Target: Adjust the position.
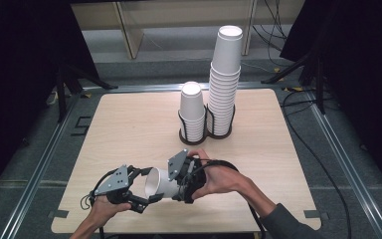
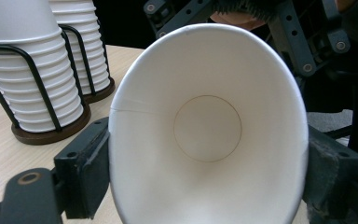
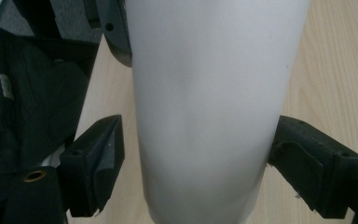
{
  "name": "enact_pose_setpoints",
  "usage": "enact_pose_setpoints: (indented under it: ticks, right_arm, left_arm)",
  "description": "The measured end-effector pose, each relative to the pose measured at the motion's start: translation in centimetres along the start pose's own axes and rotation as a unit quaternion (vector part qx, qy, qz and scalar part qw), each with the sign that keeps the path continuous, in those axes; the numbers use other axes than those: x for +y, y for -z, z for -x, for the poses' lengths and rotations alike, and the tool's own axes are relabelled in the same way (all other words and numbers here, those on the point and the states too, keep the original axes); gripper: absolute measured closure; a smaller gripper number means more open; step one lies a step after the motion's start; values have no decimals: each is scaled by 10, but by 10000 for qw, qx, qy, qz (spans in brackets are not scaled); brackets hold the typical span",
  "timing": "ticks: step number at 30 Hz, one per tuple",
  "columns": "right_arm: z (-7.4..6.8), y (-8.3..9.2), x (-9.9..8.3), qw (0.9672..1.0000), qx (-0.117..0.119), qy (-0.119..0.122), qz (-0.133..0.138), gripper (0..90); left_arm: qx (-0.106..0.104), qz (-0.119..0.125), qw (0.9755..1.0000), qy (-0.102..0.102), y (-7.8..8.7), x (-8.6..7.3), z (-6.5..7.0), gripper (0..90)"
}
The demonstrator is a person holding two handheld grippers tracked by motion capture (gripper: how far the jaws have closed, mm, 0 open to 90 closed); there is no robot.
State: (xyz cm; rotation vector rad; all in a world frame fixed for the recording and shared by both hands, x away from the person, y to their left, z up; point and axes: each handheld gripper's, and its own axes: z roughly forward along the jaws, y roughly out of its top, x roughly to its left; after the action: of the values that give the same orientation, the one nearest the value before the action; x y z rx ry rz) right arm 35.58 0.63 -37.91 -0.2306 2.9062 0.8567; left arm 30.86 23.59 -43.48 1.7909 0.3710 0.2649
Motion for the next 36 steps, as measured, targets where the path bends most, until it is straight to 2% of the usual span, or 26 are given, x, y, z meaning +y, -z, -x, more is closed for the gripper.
enact_pose_setpoints:
  ticks: [2,3,6,9,10,14,15,18,19,20,21,24,26,27,28,30,31,33,34,36]
  right_arm:
    - [1,-3,4,9999,38,42,-139,190]
    - [2,-5,7,9996,44,125,-243,190]
    - [3,-11,13,9990,130,138,-396,194]
    - [5,-16,16,9988,167,142,-434,199]
    - [7,-17,17,9987,124,270,-414,200]
    - [8,-19,19,9988,188,211,-403,203]
    - [3,-18,19,9982,188,-181,-546,203]
    - [3,-18,19,9985,237,-193,-457,206]
    - [8,-20,20,9992,209,153,-300,207]
    - [8,-21,19,9993,234,135,-257,209]
    - [7,-22,18,9993,281,19,-254,213]
    - [8,-24,15,9993,319,7,-209,226]
    - [9,-24,14,9994,301,122,-137,234]
    - [7,-24,13,9993,359,-31,-138,236]
    - [11,-25,13,9994,286,203,-55,237]
    - [8,-23,12,9993,351,76,-52,239]
    - [9,-23,12,9994,299,167,2,238]
    - [9,-23,11,9993,318,180,81,236]
    - [8,-22,11,9994,319,90,91,235]
    - [8,-21,9,9993,335,65,163,233]
  left_arm:
    - [35,-129,9999,-66,2,1,0,165]
    - [30,-134,9999,-77,2,1,0,165]
    - [28,-140,9998,-100,2,1,0,165]
    - [42,-163,9998,-116,2,1,1,165]
    - [43,-171,9998,-122,2,1,1,165]
    - [41,-160,9998,-129,1,1,1,165]
    - [39,-155,9998,-125,1,1,1,165]
    - [35,-126,9998,-116,1,1,2,165]
    - [31,-115,9999,-111,1,1,2,165]
    - [24,-114,9999,-114,1,1,2,165]
    - [36,-134,9998,-129,2,1,2,165]
    - [14,-108,9999,-130,1,2,2,165]
    - [9,-107,9999,-120,1,1,2,164]
    - [-1,-92,9999,-110,1,1,2,165]
    - [-19,-92,9999,-116,1,1,1,163]
    - [-21,-89,9999,-103,2,2,1,158]
    - [-30,-65,9999,-96,2,2,1,151]
    - [-34,32,10000,-21,1,1,2,135]
    - [-15,75,10000,23,1,0,2,128]
    - [52,151,9999,45,1,-1,2,116]
